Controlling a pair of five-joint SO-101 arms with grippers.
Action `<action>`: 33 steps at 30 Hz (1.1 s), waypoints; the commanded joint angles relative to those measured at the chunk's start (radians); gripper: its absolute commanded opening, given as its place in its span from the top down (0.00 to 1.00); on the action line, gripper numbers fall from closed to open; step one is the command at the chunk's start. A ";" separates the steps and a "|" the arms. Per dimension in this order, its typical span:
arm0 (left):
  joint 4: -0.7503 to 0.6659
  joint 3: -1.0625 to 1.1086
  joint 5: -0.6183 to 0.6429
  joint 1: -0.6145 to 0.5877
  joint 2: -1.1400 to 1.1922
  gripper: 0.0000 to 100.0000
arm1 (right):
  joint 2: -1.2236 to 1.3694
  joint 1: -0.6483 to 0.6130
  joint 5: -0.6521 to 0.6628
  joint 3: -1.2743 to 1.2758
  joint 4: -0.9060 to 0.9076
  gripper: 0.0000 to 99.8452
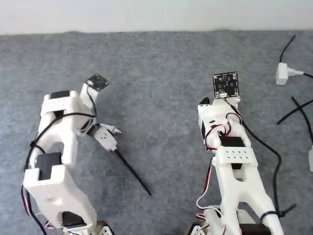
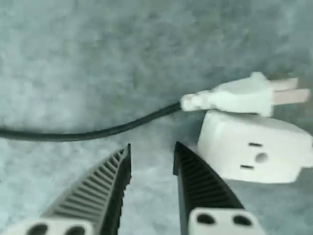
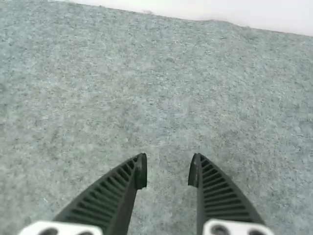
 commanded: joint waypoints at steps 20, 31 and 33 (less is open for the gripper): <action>-0.129 0.415 -0.064 0.193 -0.583 0.86 | -0.007 -0.007 0.018 -0.014 -0.016 0.84; -0.164 0.315 -0.692 0.075 -0.423 0.86 | -0.007 -0.007 0.018 -0.014 -0.016 0.84; -0.098 0.303 -0.770 0.094 -0.413 0.86 | -0.005 -0.007 0.018 -0.014 -0.016 0.84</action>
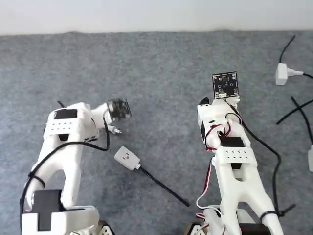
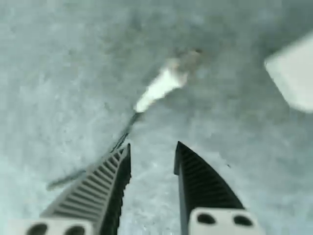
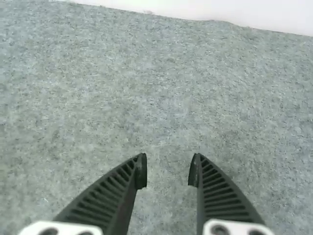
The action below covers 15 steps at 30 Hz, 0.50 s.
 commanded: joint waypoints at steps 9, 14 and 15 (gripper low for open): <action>0.137 -0.114 -0.245 0.048 0.008 0.86 | -0.002 -0.005 0.018 -0.014 -0.021 0.84; 0.063 -0.108 -0.250 0.051 0.009 0.86 | -0.002 -0.005 0.018 -0.014 -0.021 0.84; 0.057 -0.108 -0.250 0.054 0.009 0.86 | -0.001 -0.005 0.018 -0.014 -0.021 0.84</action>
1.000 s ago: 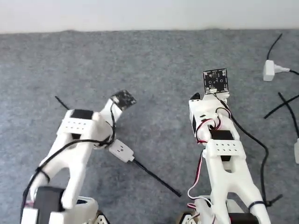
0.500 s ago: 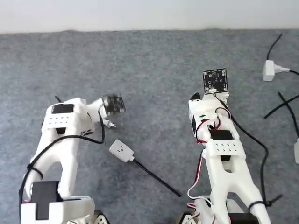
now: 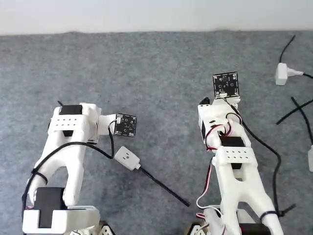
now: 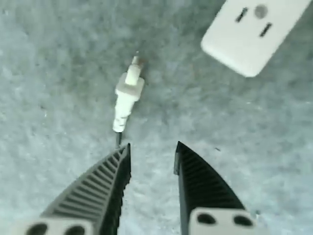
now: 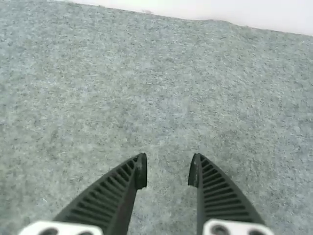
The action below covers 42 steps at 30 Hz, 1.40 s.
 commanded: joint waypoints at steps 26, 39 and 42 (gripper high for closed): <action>-0.078 -0.351 0.064 0.012 0.422 0.88 | -0.001 -0.010 0.018 -0.014 -0.022 0.84; -0.006 -0.367 0.064 0.009 0.416 0.97 | -0.001 -0.010 0.018 -0.014 -0.022 0.84; 0.101 -0.417 0.063 0.011 0.387 0.99 | 0.001 -0.010 0.018 -0.014 -0.022 0.84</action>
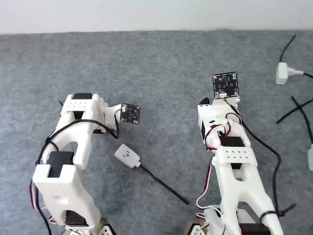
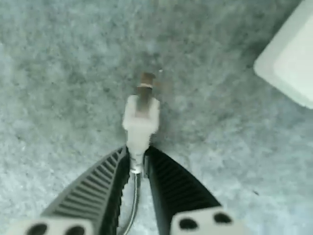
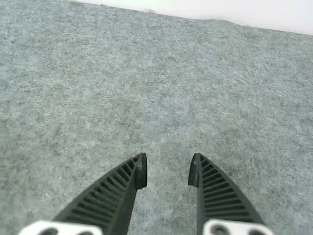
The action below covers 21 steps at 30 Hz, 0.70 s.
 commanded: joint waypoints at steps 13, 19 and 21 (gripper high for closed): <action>0.430 -0.159 0.038 0.058 -0.431 0.99 | -0.007 -0.012 0.014 -0.011 -0.015 0.84; 0.535 -0.159 0.087 0.144 -0.641 0.99 | -0.030 -0.081 0.015 -0.014 0.028 0.84; 0.539 -0.160 0.127 0.175 -0.694 0.99 | -0.096 -0.090 0.011 -0.015 0.035 0.84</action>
